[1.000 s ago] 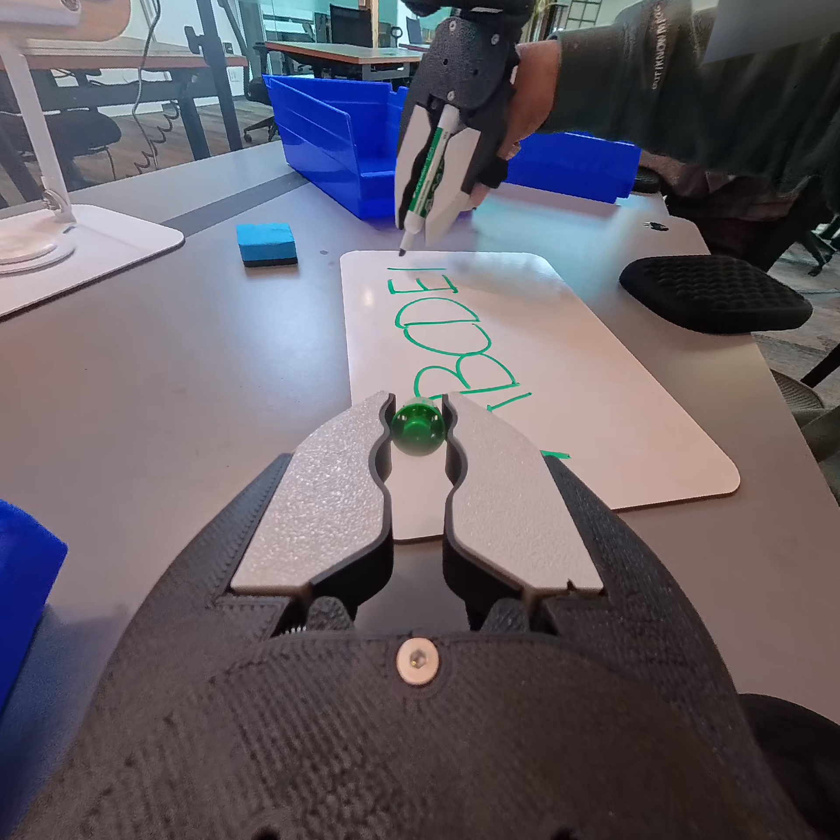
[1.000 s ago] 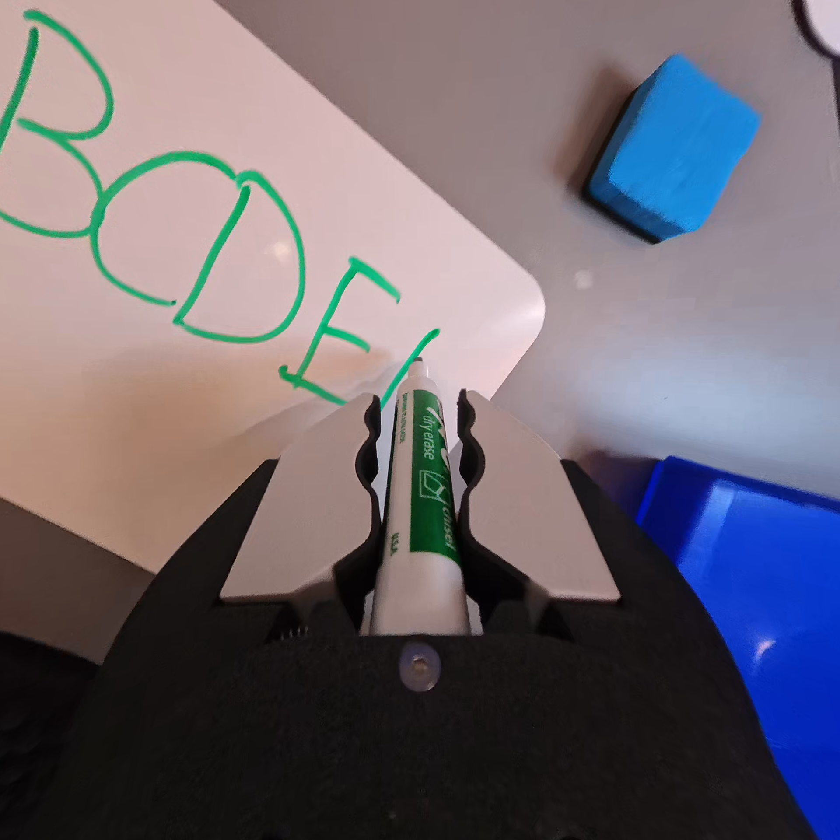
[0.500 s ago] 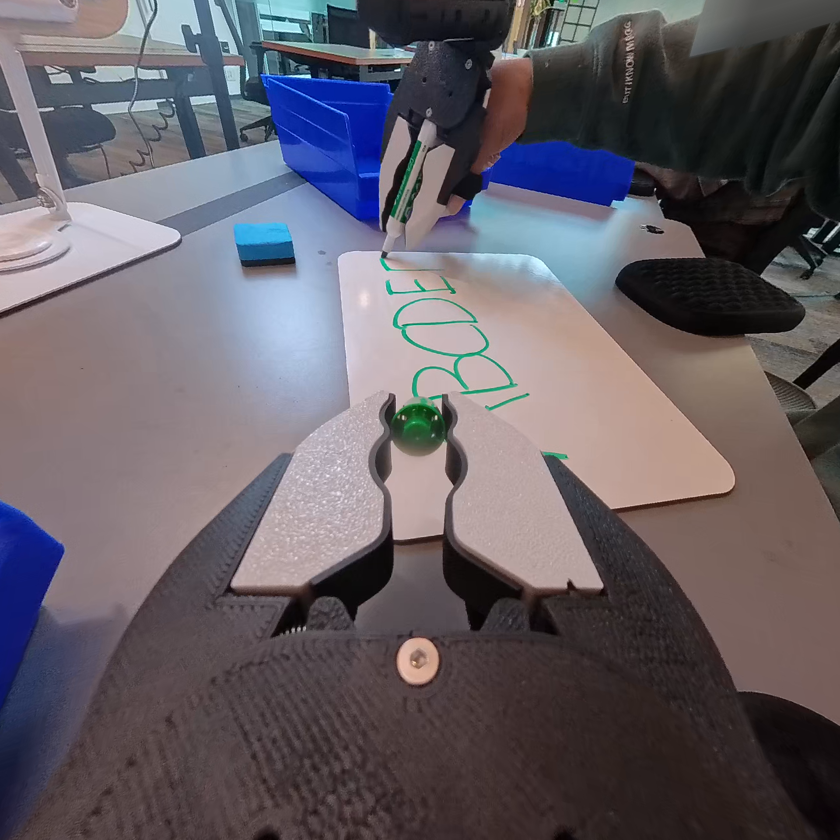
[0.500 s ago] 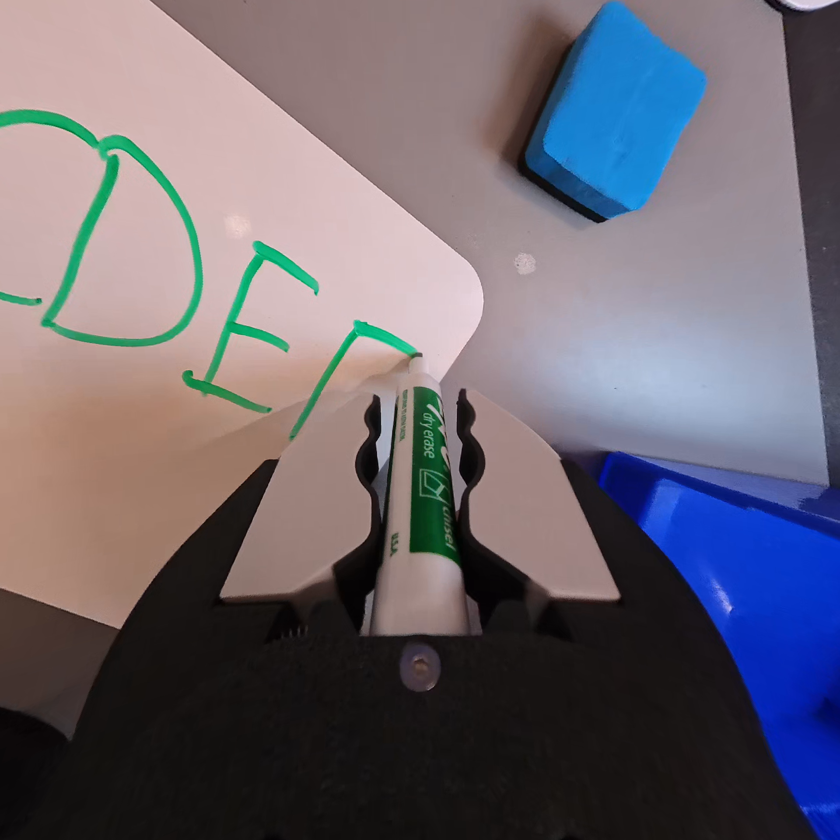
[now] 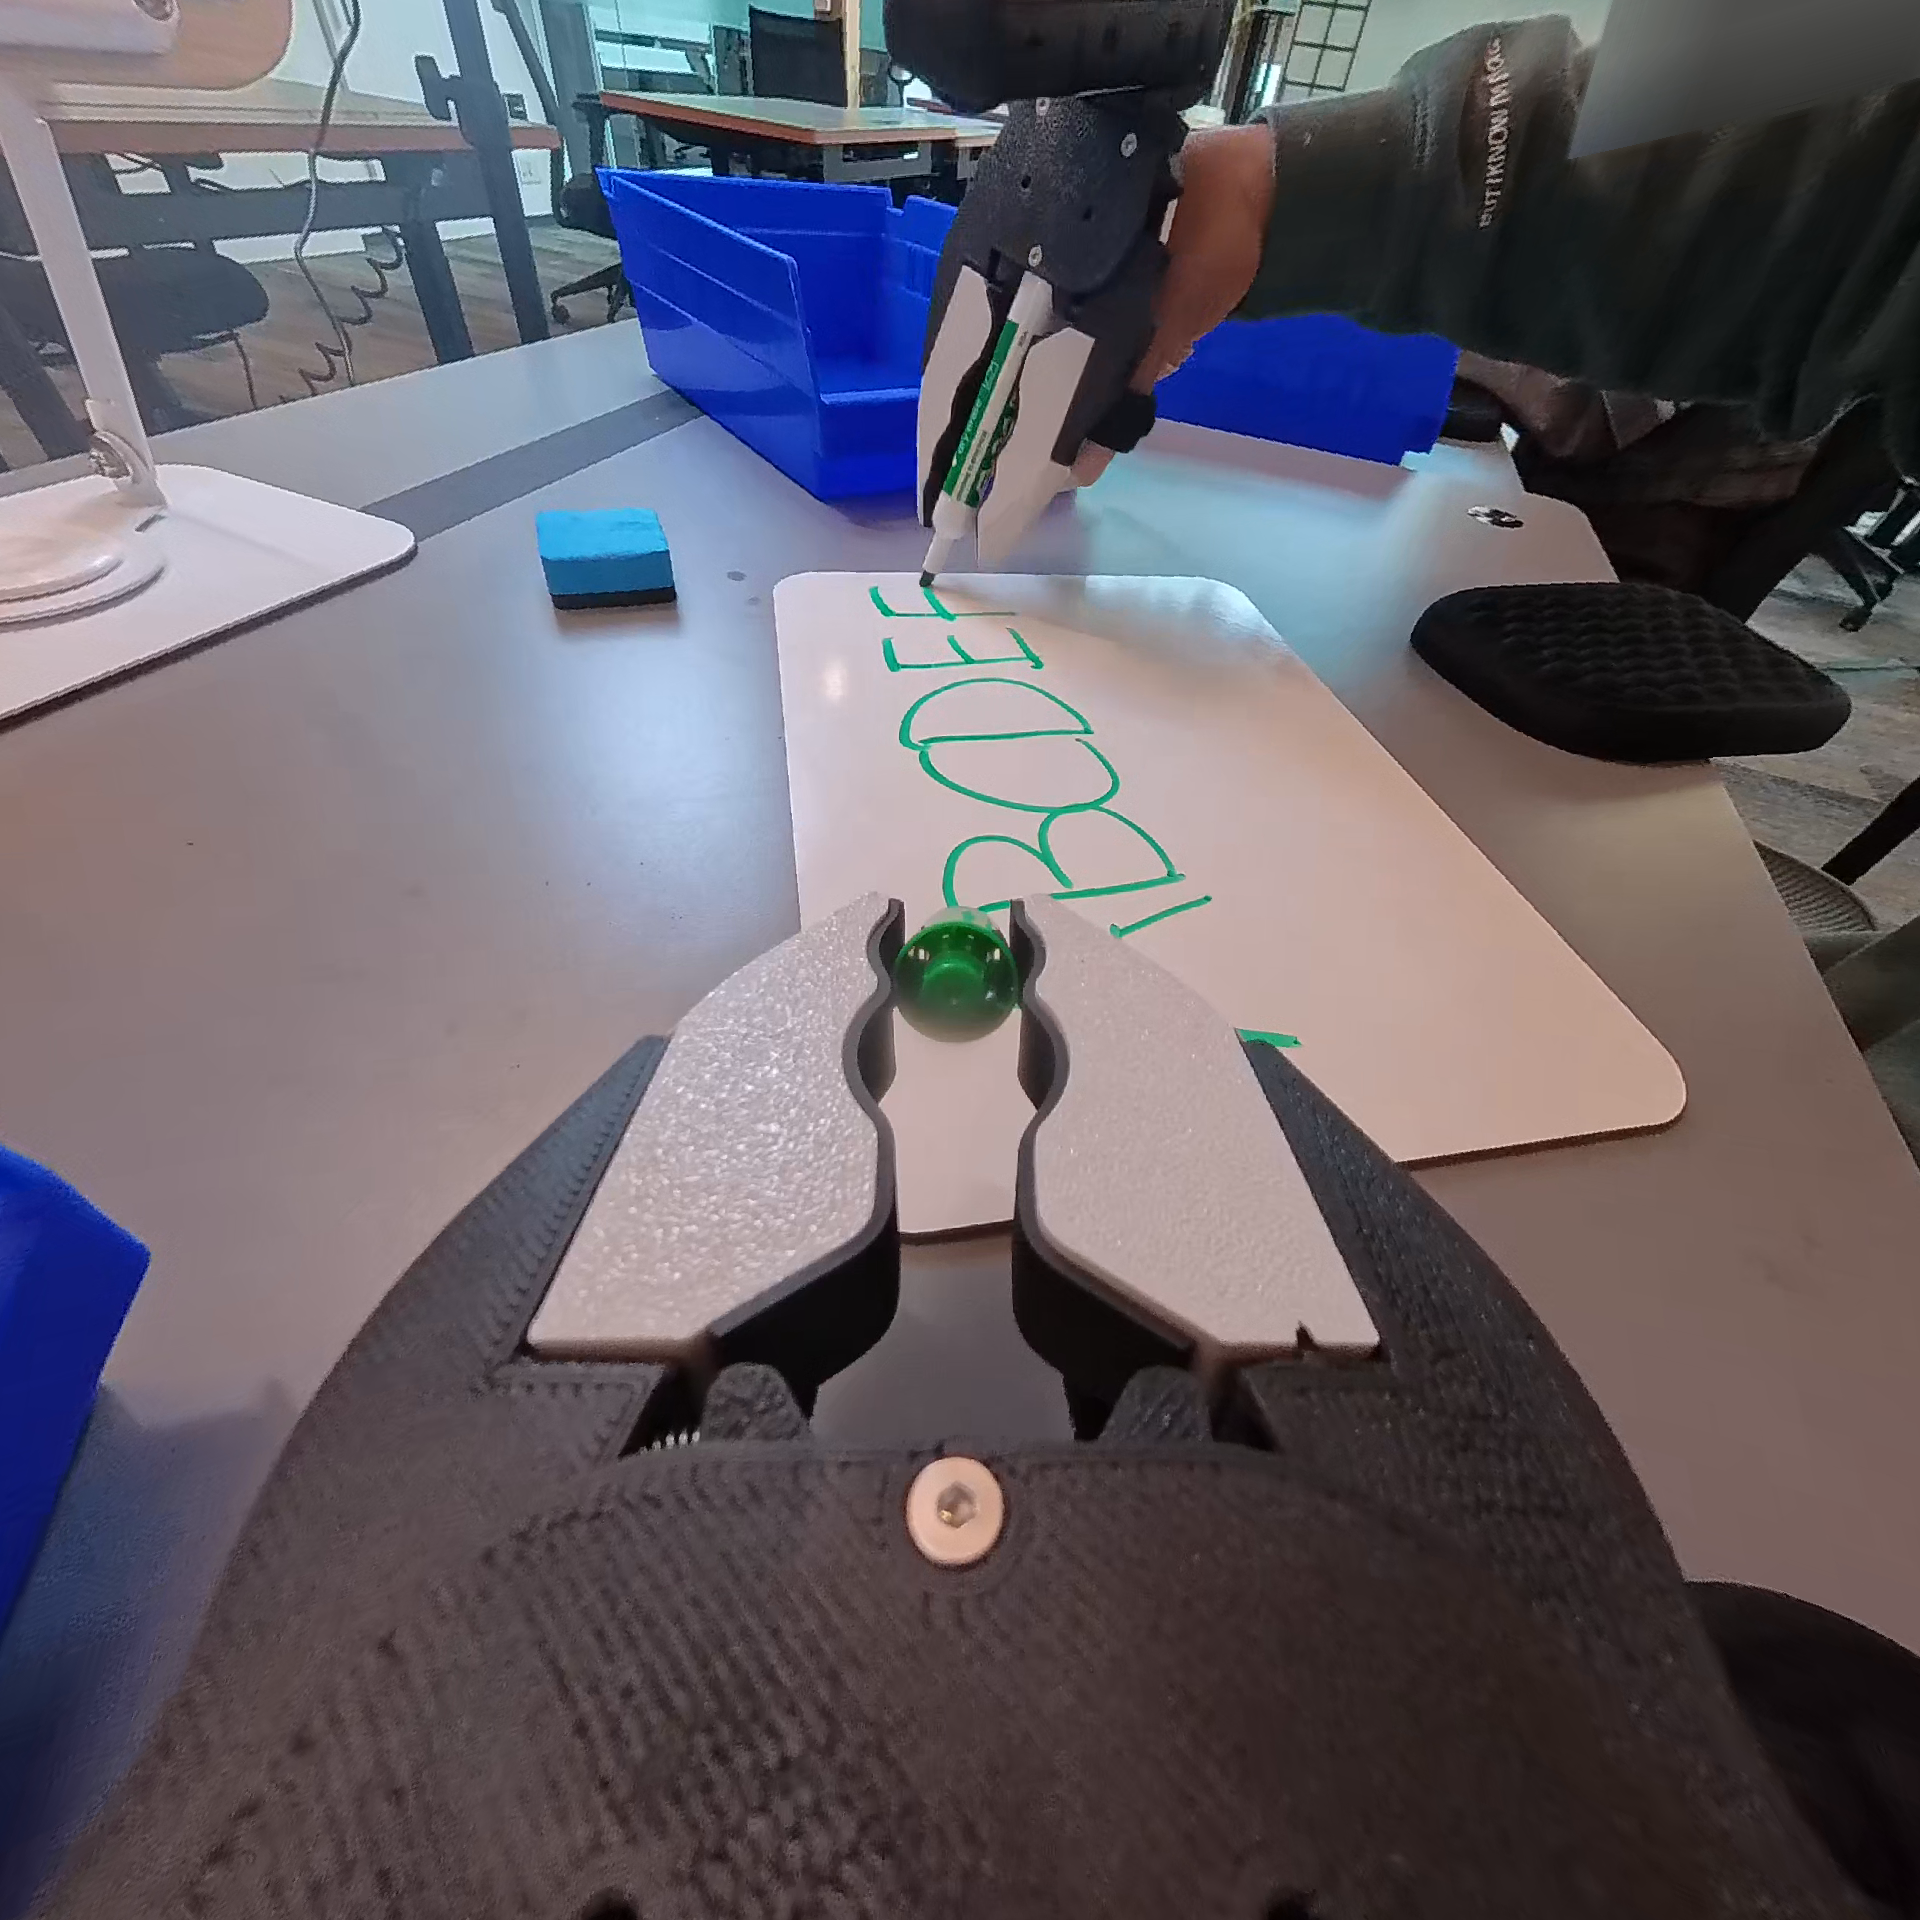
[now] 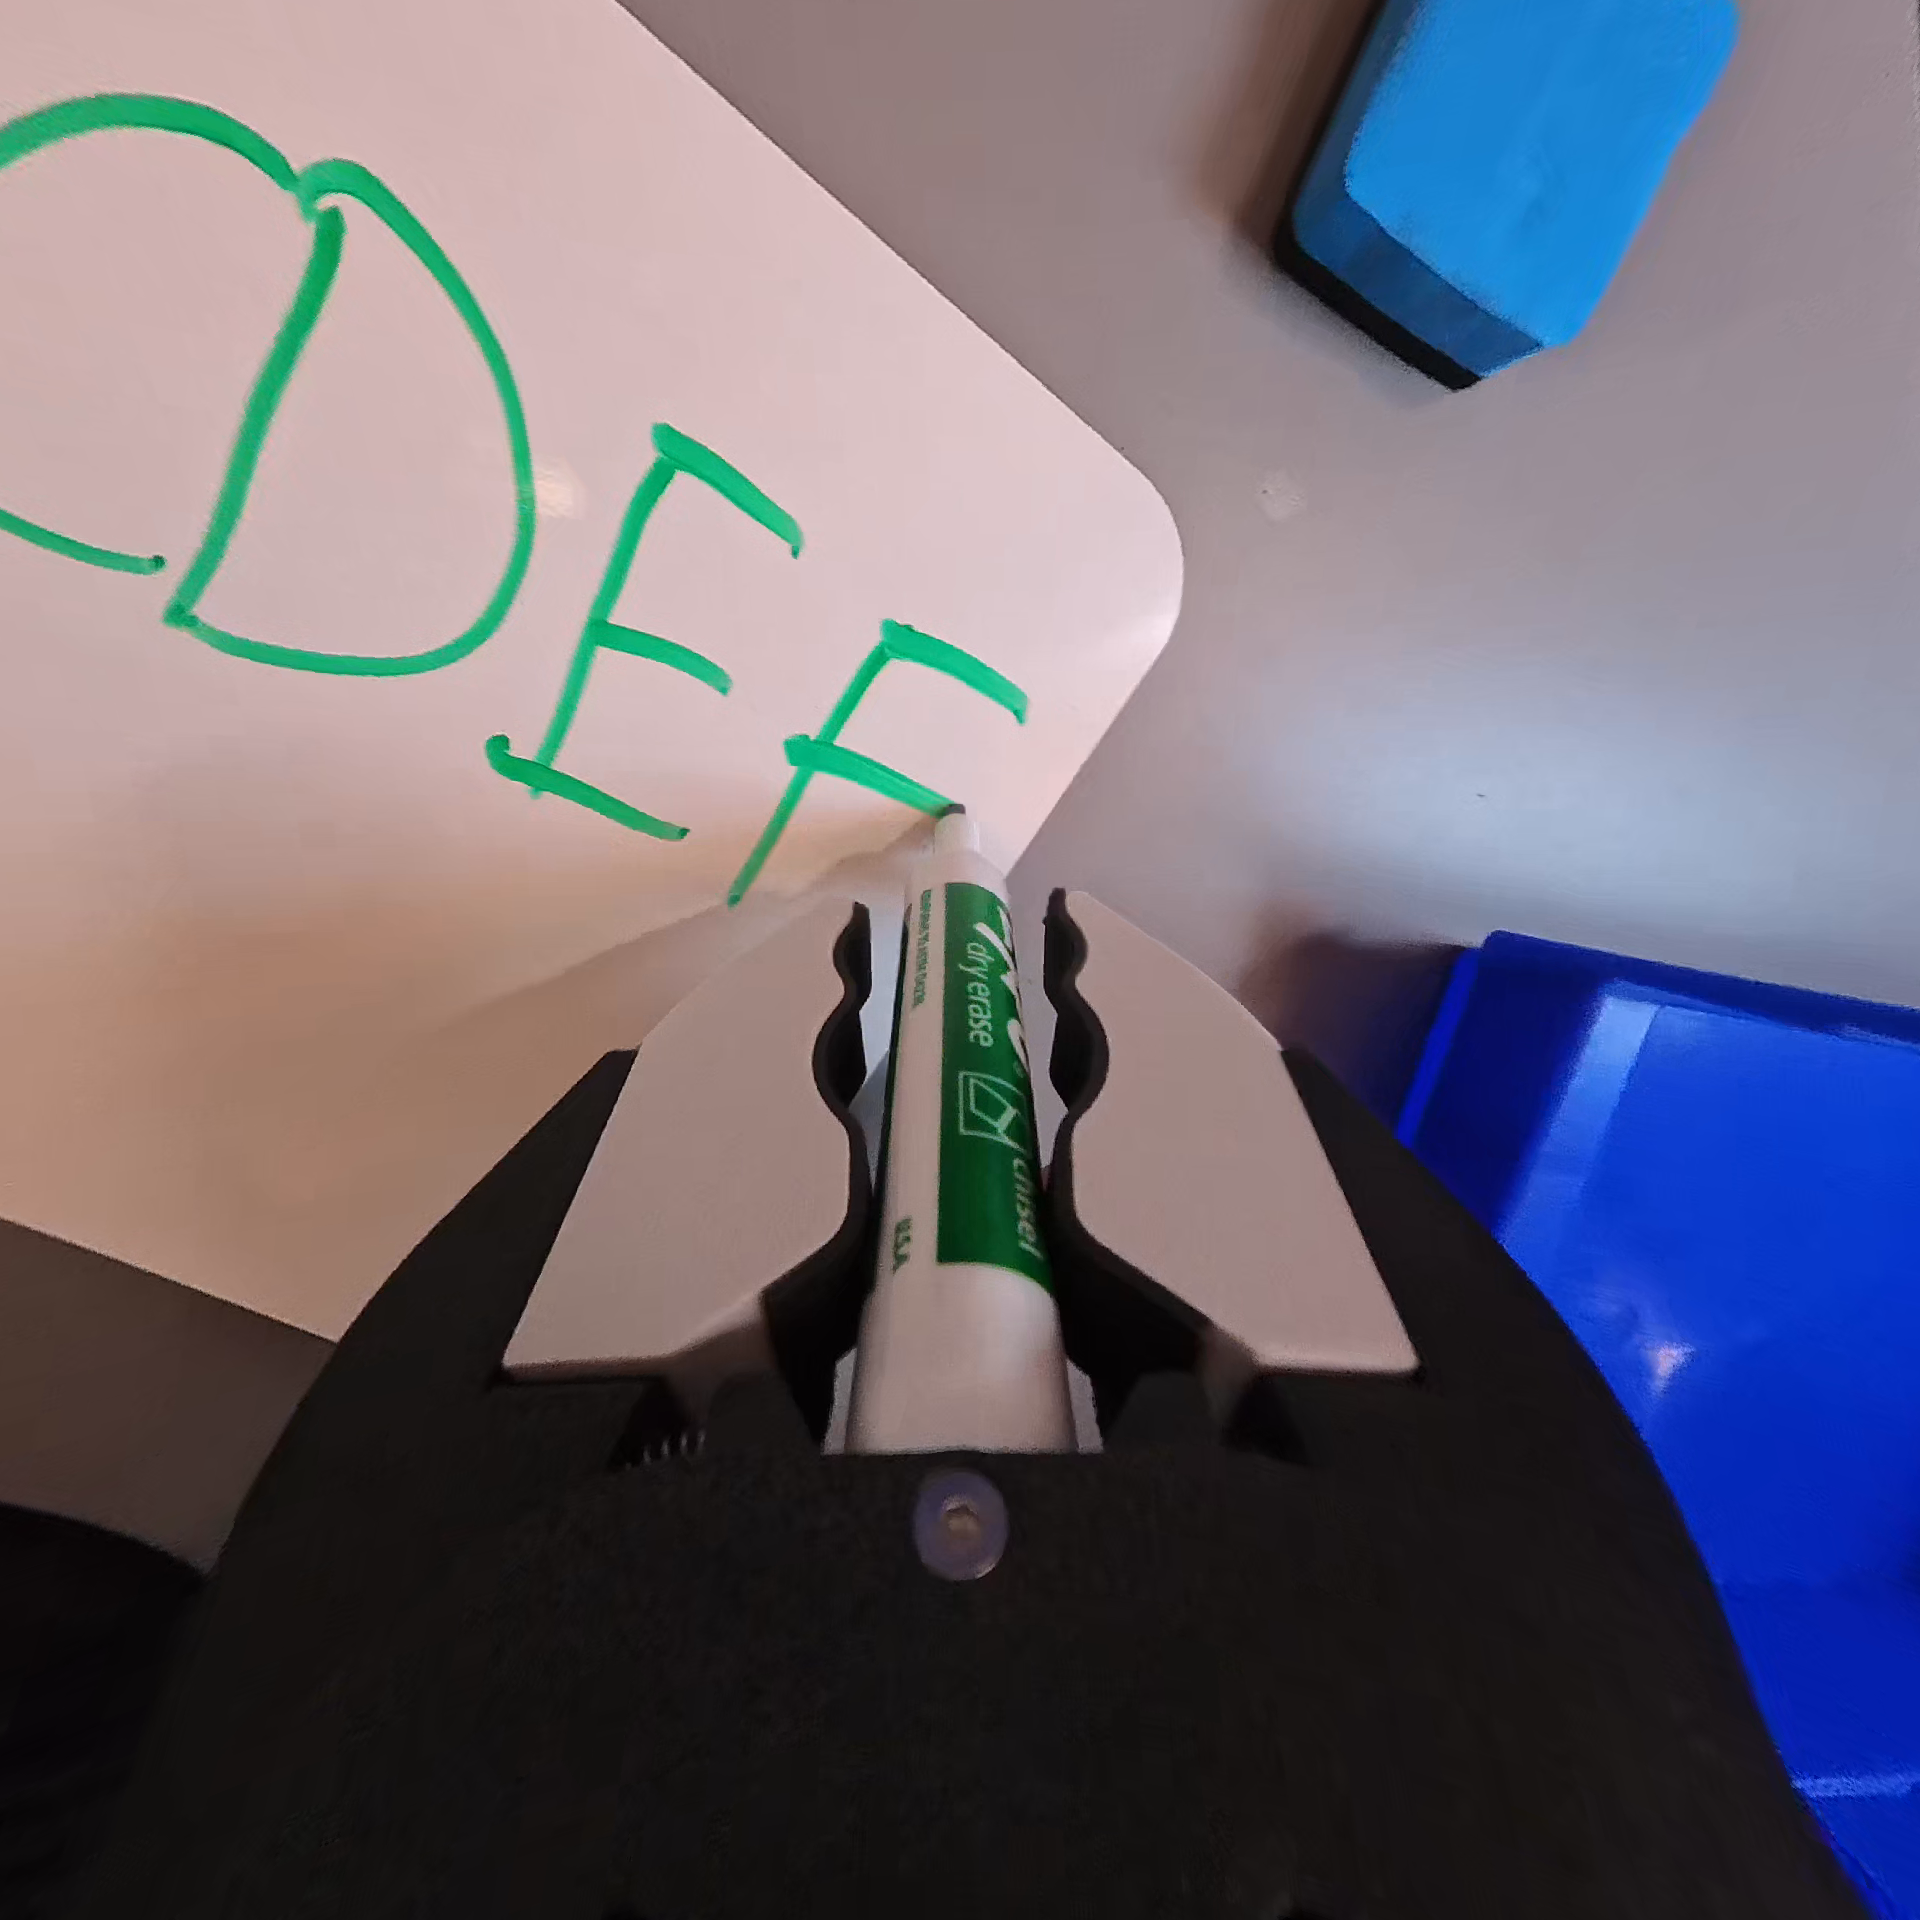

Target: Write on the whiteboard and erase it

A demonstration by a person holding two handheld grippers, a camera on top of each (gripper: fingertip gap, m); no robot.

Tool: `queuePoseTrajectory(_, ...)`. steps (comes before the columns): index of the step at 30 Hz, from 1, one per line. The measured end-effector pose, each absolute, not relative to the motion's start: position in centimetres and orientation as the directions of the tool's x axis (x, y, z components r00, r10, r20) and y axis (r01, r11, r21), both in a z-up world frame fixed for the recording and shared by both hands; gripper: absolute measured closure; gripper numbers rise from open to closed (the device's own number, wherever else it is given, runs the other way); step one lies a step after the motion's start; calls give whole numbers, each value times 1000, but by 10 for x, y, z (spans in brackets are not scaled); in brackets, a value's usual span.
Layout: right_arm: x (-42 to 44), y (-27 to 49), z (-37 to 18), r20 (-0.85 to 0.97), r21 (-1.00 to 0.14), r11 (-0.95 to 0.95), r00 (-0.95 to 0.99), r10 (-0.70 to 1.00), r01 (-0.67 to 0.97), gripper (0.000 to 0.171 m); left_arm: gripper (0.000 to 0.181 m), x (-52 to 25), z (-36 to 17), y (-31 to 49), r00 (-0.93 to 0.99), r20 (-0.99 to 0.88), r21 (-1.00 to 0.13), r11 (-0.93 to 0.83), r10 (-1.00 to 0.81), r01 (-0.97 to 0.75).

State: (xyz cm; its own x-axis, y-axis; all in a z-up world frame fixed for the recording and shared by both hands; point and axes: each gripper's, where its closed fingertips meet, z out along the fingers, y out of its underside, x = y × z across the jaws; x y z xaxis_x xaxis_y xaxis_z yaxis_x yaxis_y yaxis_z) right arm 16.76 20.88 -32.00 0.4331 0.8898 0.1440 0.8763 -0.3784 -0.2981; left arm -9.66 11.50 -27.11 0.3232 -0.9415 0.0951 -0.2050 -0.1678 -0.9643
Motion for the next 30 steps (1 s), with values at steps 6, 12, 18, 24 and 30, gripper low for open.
queuePoseTrajectory(6, 144, 198, -280, 125, -501, -349, 465, 877, 792, 138, 162, -97, -271, 115, 322, 98, -965, -169, -942, -202)
queuePoseTrajectory(12, 87, 154, -224, 10, -822, -235, 426, 905, 519, 138, 162, -95, -267, 111, 308, 90, -971, -152, -947, -183)
queuePoseTrajectory(18, 23, 98, -205, -179, -955, -230, 254, 951, 188, 138, 162, -83, -250, 86, 209, -26, -990, -4, -977, -141)
queuePoseTrajectory(24, -33, 64, -213, -358, -930, -362, 68, 931, 60, 138, 162, -82, -215, 61, 158, -133, -990, 138, -978, 22)
queuePoseTrajectory(30, -61, 47, -207, -479, -877, -480, -58, 876, -1, 138, 162, -82, -194, 40, 123, -205, -967, 221, -971, 127)
